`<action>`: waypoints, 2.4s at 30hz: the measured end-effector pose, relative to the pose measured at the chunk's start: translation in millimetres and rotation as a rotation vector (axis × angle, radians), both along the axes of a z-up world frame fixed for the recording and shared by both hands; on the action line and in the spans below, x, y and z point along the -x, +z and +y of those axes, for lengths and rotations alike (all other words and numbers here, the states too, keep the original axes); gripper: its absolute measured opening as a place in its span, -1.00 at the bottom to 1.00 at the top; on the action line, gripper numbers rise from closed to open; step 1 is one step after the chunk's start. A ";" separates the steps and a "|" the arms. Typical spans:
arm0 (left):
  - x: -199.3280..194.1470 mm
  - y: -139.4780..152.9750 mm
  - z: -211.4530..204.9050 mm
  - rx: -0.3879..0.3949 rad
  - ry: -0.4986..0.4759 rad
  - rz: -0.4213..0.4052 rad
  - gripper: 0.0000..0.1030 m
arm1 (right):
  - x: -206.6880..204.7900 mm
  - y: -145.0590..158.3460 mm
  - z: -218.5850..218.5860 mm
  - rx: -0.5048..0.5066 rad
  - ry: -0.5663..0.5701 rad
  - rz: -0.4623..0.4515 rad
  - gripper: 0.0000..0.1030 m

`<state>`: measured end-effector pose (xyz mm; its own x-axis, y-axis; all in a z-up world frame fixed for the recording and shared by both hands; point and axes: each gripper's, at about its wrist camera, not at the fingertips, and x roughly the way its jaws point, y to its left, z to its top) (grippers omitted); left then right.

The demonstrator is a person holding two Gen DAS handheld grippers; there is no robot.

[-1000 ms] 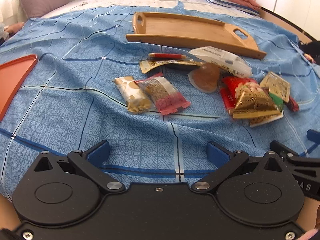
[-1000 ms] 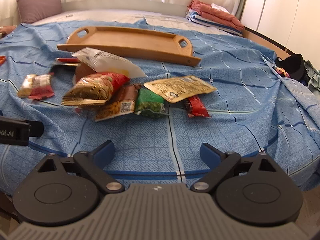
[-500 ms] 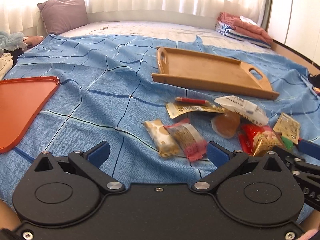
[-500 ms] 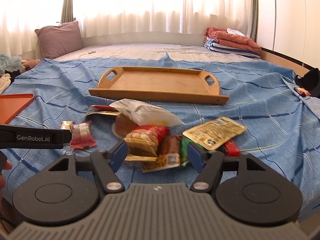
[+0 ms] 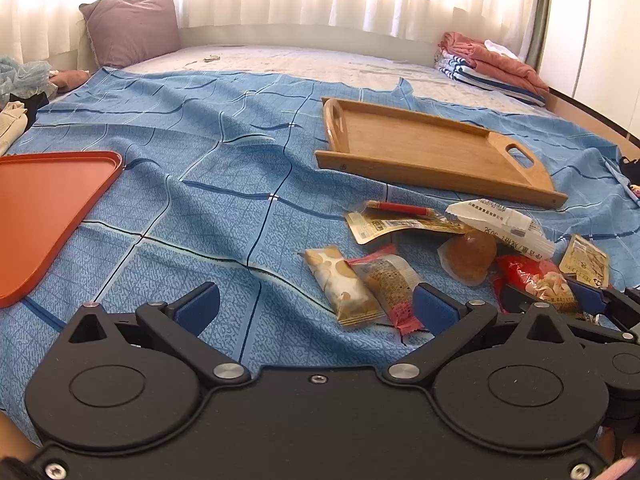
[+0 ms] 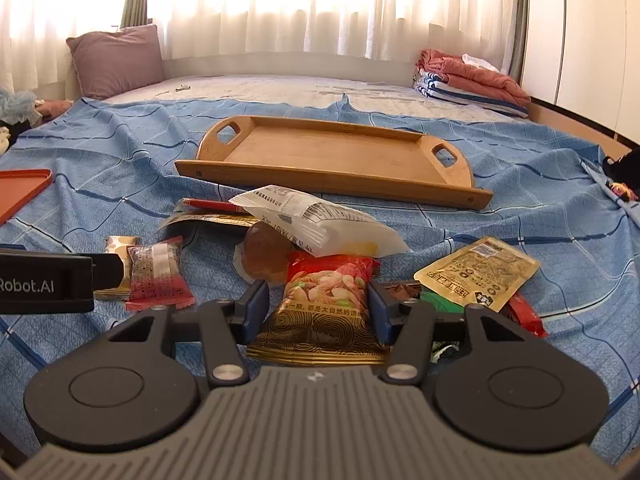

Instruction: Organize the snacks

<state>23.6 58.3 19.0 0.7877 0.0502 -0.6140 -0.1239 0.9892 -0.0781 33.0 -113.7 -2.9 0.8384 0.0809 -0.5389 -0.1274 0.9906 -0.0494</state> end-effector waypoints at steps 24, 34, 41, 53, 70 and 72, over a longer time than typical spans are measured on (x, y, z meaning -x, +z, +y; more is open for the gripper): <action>-22.5 -11.4 -56.6 -0.031 -0.123 -0.043 0.37 | 33.3 27.5 -55.0 -0.063 -0.133 -0.056 -0.42; -34.5 -21.9 -56.7 -0.007 -0.116 0.004 -0.33 | 47.7 9.2 -51.5 -0.102 -0.091 -0.013 0.40; -20.5 -21.2 -53.4 0.006 -0.152 0.002 -0.33 | 56.7 -4.3 -43.4 -0.029 -0.058 -0.001 0.45; -14.0 -27.6 -61.0 -0.058 -0.157 -0.008 0.42 | 73.0 -14.5 -42.1 0.019 -0.074 -0.043 0.42; -3.7 -5.4 -55.1 -0.019 -0.197 -0.041 -0.37 | 65.1 5.5 -51.4 -0.072 -0.069 0.021 0.19; -3.5 -2.3 -54.6 -0.018 -0.196 -0.042 -0.37 | 63.1 10.1 -52.5 -0.073 -0.067 0.021 0.18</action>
<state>27.2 3.7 16.7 0.8086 -0.0954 -0.5805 0.0738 0.9954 -0.0608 -30.1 -166.2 7.2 0.8317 0.0649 -0.5515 -0.0609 0.9978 0.0256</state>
